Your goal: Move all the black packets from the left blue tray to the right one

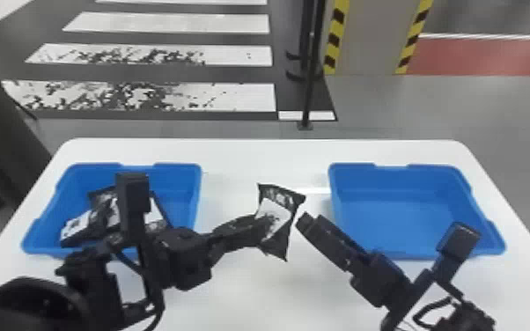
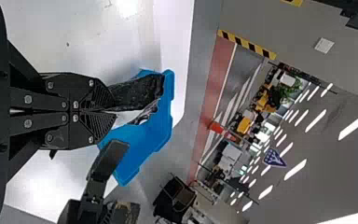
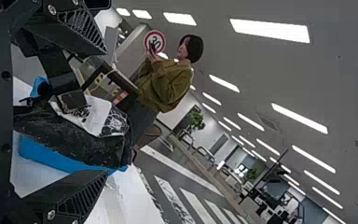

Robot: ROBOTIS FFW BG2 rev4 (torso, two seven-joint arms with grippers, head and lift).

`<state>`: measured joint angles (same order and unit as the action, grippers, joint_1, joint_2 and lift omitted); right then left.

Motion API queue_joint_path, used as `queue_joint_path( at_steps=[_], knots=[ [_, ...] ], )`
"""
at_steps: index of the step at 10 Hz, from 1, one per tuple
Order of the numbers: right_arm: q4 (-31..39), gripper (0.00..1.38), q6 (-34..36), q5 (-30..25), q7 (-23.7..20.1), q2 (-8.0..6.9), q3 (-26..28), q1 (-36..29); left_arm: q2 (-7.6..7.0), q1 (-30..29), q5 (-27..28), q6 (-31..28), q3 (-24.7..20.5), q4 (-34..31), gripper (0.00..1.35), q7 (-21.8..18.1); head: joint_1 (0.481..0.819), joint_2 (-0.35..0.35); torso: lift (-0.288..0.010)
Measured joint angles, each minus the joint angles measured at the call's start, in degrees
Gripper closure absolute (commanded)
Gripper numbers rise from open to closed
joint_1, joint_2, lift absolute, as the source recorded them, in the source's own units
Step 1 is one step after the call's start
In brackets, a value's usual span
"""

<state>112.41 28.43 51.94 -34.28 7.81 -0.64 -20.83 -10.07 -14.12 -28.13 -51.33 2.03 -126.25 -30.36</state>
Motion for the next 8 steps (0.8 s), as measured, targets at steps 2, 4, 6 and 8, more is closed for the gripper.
queue_joint_path(
  at_steps=[2,4,6,8],
  knots=[
    [-3.33,0.11,0.93,1.49,0.0,1.14,-0.3,3.4,-0.31,0.2,-2.42,-0.01,1.66,-0.09,1.21,-0.05,0.695,-0.044,-0.14],
    [-6.48,0.11,1.44,1.53,0.14,2.11,-0.64,6.58,-0.56,0.64,-4.11,-0.29,3.25,-0.1,1.21,-0.05,0.695,-0.075,-0.14],
    [-7.45,0.9,3.52,1.04,-0.05,2.64,-0.89,8.39,-0.72,0.89,-4.65,-0.66,4.05,-0.1,1.21,-0.04,0.695,-0.083,-0.14],
    [-8.06,1.28,3.12,1.27,-0.45,2.73,-1.76,8.91,-0.74,0.91,-4.54,-0.78,3.94,-0.1,1.21,-0.04,0.695,-0.072,-0.14]
  ],
)
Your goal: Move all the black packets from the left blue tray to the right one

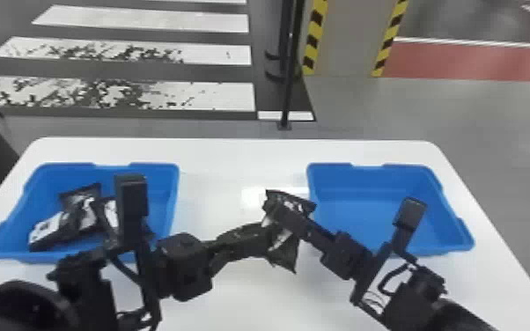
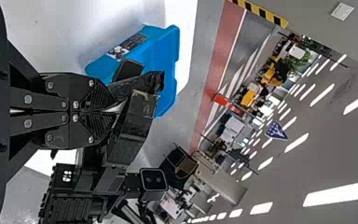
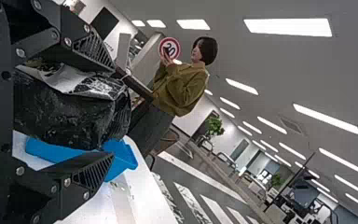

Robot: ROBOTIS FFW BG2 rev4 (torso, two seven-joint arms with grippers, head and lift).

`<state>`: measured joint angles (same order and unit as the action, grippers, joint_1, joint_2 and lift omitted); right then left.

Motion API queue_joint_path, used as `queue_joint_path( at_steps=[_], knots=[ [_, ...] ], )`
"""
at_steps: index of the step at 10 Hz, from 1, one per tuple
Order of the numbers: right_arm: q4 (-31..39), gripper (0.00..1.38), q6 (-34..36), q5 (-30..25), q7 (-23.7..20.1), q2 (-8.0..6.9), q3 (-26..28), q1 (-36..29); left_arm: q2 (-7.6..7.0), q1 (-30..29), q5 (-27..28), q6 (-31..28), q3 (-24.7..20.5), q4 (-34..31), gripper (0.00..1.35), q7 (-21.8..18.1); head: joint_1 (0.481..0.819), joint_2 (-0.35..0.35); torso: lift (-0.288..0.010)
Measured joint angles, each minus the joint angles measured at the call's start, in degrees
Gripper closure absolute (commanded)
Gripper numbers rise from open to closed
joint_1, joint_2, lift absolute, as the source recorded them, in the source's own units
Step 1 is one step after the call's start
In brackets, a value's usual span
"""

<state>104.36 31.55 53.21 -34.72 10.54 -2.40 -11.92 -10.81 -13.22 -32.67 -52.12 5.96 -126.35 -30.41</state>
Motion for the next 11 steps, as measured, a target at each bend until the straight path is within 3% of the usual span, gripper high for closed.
queue_joint_path(
  at_steps=[2,4,5,6,7,9,11],
  knots=[
    [0.29,1.28,-2.88,0.21,0.03,-0.25,-0.29,-0.38,0.02,-0.03,-0.01,-0.18,-0.1,0.0,1.19,-0.01,0.695,-0.076,-0.14],
    [0.8,1.28,-3.39,0.63,-0.07,-0.29,-0.34,-0.77,0.12,-0.25,-0.2,0.14,-0.45,0.0,1.05,0.15,0.695,-0.074,-0.14],
    [1.06,1.28,-3.42,1.06,-0.15,-0.34,-0.34,-1.0,0.24,-0.43,-0.24,0.71,-0.98,0.0,0.8,0.29,0.695,-0.067,-0.14],
    [1.22,1.28,-3.43,1.48,-0.15,-0.46,-0.31,-1.09,0.48,-0.8,-0.42,1.1,-1.87,0.0,0.36,0.54,0.695,-0.058,-0.14],
    [0.48,1.28,-3.66,1.48,-0.02,-0.51,0.14,-0.63,0.75,-1.46,-0.54,1.46,-2.92,0.0,0.09,0.62,0.695,-0.054,-0.14],
    [-3.08,1.28,-4.76,-0.9,0.84,-0.44,4.3,2.06,1.3,-2.91,-0.04,3.26,-5.67,-0.41,0.14,0.62,0.695,-0.074,-0.14],
    [-8.82,1.28,-5.73,-6.73,1.74,0.67,9.7,6.89,2.32,-4.79,3.12,6.23,-10.87,-2.0,0.16,0.57,0.695,-0.101,-0.14]
  ],
)
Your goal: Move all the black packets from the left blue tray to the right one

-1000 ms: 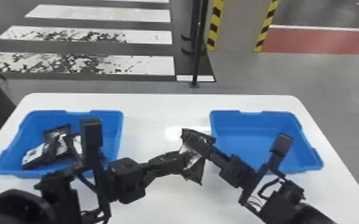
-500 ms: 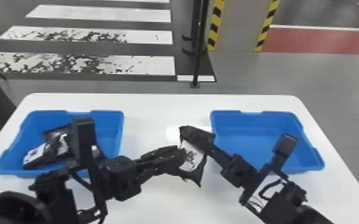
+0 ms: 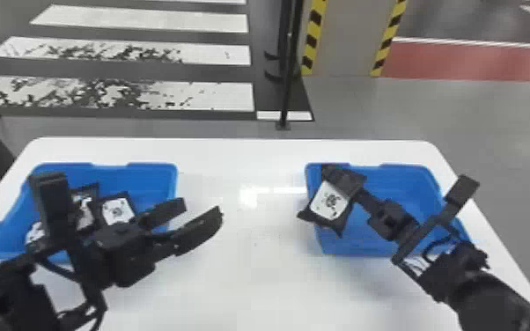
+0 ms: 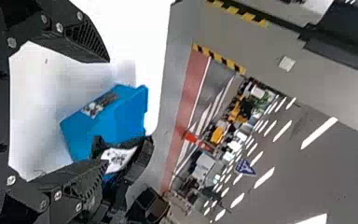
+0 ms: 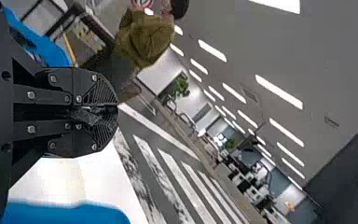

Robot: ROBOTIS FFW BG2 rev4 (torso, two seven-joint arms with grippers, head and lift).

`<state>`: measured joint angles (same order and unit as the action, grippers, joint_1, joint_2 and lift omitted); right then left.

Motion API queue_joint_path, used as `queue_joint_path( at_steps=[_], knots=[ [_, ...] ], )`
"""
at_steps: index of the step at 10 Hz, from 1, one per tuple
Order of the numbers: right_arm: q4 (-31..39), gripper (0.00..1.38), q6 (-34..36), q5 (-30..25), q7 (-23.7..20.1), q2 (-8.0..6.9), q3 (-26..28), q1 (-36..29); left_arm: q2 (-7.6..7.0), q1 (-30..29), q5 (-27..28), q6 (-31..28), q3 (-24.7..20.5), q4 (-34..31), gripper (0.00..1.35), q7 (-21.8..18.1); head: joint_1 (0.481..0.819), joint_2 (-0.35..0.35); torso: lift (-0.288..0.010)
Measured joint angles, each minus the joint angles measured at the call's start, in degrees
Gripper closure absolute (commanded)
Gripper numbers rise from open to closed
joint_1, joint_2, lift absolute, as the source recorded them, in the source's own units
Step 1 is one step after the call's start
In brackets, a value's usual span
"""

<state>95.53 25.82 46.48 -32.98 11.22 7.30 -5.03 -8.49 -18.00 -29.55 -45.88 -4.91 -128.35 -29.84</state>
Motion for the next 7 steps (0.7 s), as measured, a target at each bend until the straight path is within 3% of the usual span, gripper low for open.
queue_joint_path(
  at_steps=[2,3,4,5,7],
  knots=[
    [-8.11,1.28,-0.49,-8.43,0.63,1.61,3.55,5.91,0.96,-1.78,3.41,1.15,-6.32,-0.78,0.16,-0.03,0.695,-0.099,-0.14],
    [-10.9,0.98,-0.63,-14.8,1.58,1.9,5.89,8.05,1.45,-2.13,5.31,1.36,-8.98,-0.95,0.16,0.04,0.695,-0.105,-0.14],
    [-11.13,0.4,-0.66,-22.86,4.02,1.94,8.0,8.97,1.78,-2.01,7.48,1.37,-11.04,-1.05,0.16,0.05,0.695,-0.121,-0.14],
    [-8.78,0.04,-0.89,-29.5,6.11,1.61,9.05,8.38,1.86,-1.49,9.4,0.74,-12.31,-1.08,0.16,0.05,0.695,-0.13,-0.14],
    [0.28,0.17,-2.5,-33.43,7.29,-0.31,9.73,3.61,1.6,-0.74,11.14,-1.13,-12.97,-1.09,0.16,0.22,0.695,-0.118,-0.14]
  ],
)
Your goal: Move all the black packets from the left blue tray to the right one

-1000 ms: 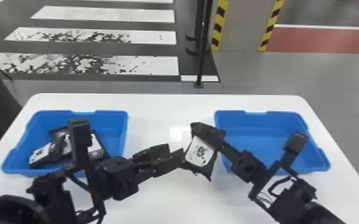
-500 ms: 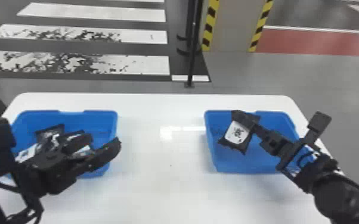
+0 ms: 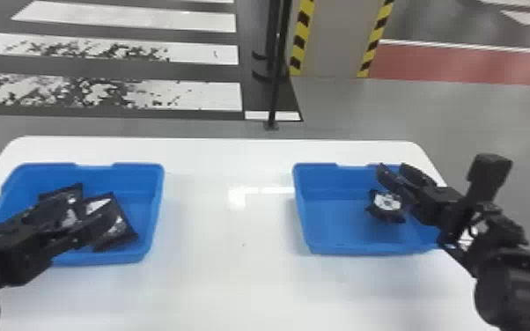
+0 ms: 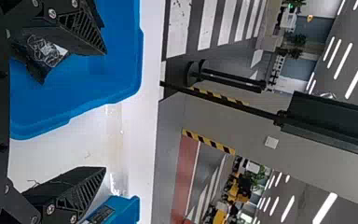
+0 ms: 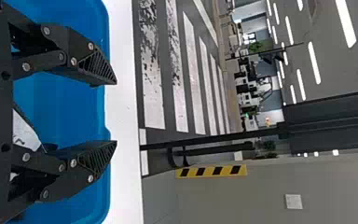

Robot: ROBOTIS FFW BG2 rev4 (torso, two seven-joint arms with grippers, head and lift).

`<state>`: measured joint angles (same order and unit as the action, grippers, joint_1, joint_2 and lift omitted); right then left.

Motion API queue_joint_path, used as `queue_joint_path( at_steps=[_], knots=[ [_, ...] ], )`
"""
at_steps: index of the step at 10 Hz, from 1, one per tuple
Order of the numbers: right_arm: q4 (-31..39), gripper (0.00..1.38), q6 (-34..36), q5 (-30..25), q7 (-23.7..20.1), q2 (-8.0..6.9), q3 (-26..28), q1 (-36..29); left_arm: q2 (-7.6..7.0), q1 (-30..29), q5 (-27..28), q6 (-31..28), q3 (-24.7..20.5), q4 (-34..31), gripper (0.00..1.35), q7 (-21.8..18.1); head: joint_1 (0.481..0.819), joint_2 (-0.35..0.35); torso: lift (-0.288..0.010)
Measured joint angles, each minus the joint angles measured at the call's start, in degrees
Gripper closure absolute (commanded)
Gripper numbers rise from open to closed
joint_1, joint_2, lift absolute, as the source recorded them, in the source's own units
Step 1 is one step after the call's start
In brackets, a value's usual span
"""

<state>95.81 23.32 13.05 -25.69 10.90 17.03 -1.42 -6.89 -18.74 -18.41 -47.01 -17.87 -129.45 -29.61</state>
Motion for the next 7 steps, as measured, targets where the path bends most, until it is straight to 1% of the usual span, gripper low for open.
queue_joint_path(
  at_steps=[1,2,3,4,5,6,7],
  knots=[
    [6.53,0.2,-0.54,0.26,0.82,-1.38,0.09,-3.71,-0.03,0.23,0.61,-1.39,-0.02,0.0,0.15,0.85,0.695,-0.1,-0.14],
    [11.54,0.21,-0.66,2.1,0.85,-2.39,-0.15,-7.04,0.27,0.48,1.11,-2.67,0.22,0.0,0.15,2.91,0.695,-0.074,-0.14],
    [14.89,0.21,-0.36,4.75,0.18,-2.73,-1.24,-9.6,1.04,1.31,2.37,-3.94,0.54,0.0,0.15,4.81,0.695,-0.056,-0.14],
    [16.94,0.21,0.53,6.8,-1.05,-2.77,-2.18,-11.23,1.75,2.5,4.01,-5.44,0.92,0.0,0.15,6.91,0.695,-0.018,-0.14],
    [18.36,0.21,1.56,8.54,-1.77,-2.77,-2.95,-12.41,2.09,3.83,4.68,-7.32,1.47,0.06,0.16,9.23,0.695,0.012,-0.14],
    [19.46,0.21,2.49,9.75,-1.99,-2.73,-3.64,-13.31,2.18,5.61,4.91,-9.93,1.7,1.19,0.16,10.09,0.695,0.032,-0.14],
    [20.17,0.21,3.52,10.85,-2.32,-2.59,-4.33,-13.94,2.13,8.2,5.02,-13.58,1.91,3.9,0.16,10.39,0.695,0.04,-0.14]
  ],
)
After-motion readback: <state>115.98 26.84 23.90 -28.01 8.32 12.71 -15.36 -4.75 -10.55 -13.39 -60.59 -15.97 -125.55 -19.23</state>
